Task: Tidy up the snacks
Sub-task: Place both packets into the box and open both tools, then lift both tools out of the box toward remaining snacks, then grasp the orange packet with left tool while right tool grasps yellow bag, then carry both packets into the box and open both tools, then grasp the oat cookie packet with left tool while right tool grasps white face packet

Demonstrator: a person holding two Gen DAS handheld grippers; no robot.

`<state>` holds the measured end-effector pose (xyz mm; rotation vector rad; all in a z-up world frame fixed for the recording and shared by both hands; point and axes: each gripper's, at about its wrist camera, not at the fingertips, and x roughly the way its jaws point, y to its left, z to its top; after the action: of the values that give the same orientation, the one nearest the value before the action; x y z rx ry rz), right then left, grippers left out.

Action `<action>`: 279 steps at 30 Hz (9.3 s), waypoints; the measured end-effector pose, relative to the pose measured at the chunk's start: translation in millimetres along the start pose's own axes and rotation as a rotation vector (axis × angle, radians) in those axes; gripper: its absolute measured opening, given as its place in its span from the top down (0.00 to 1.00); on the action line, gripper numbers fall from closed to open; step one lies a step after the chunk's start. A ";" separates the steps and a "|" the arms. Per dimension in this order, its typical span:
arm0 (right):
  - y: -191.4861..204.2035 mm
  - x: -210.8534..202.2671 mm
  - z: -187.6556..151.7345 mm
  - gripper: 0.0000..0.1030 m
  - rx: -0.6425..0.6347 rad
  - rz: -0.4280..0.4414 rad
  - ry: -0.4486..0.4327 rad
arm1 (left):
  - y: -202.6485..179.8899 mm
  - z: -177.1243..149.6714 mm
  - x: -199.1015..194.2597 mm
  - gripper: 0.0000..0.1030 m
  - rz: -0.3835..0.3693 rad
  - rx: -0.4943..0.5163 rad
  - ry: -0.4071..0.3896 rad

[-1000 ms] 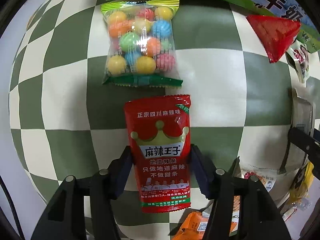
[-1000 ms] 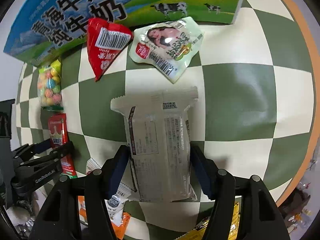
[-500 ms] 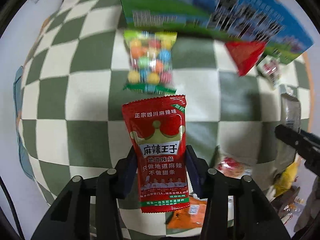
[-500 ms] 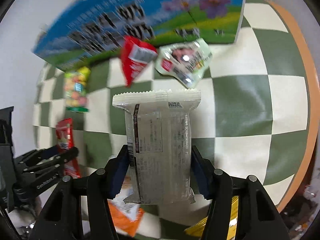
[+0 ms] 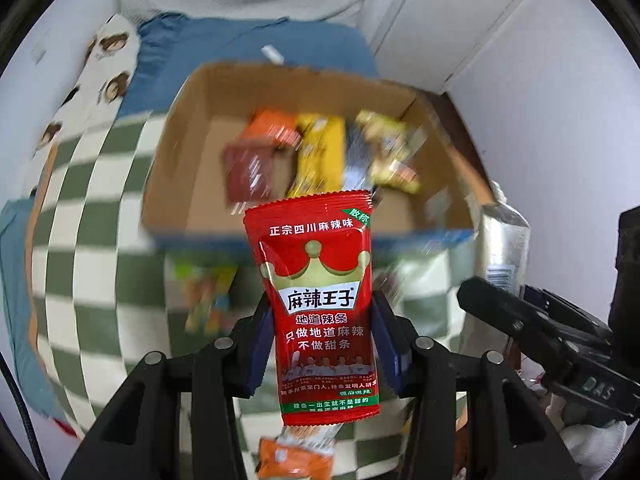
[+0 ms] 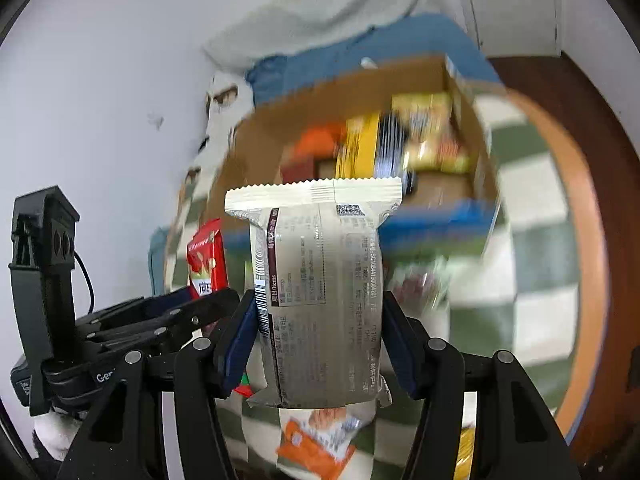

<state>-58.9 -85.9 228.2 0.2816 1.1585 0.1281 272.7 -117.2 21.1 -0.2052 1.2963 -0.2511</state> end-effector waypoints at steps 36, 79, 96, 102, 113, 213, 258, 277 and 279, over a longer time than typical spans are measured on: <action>-51.8 147.3 102.2 0.09 0.017 -0.282 0.304 | 1.6 140.1 148.6 0.10 0.006 -0.143 0.289; 36.9 -24.5 -10.7 0.09 -0.120 -0.351 -0.242 | -8.6 -21.5 -44.4 0.10 0.258 0.062 -0.312; -74.1 29.5 -185.9 0.09 0.244 -0.196 0.146 | 75.5 -211.4 111.8 0.10 0.014 -0.276 0.399; -112.4 45.3 -221.9 0.13 0.389 -0.184 0.168 | 95.4 -248.7 166.4 0.11 -0.149 -0.543 0.571; -122.9 59.3 -218.6 0.19 0.344 -0.155 0.233 | 65.4 -203.2 187.8 0.11 -0.015 -0.389 0.441; 35.0 190.7 100.4 0.50 -0.065 0.007 0.291 | 92.1 128.8 123.1 0.47 0.158 -0.073 0.317; 25.4 33.1 38.9 0.08 -0.158 -0.350 -0.123 | 17.3 27.6 -7.2 0.15 0.259 0.003 -0.237; 19.3 -28.8 -58.3 0.40 -0.139 -0.232 -0.242 | 32.4 -71.2 9.9 0.15 0.139 -0.205 -0.083; 6.7 -14.5 -71.5 0.40 -0.119 -0.218 -0.196 | 51.3 -94.6 42.9 0.15 0.081 -0.314 0.036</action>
<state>-129.9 -72.0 216.5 0.0595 0.9758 -0.0227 195.6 -81.9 -57.9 -0.4146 1.3729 0.0199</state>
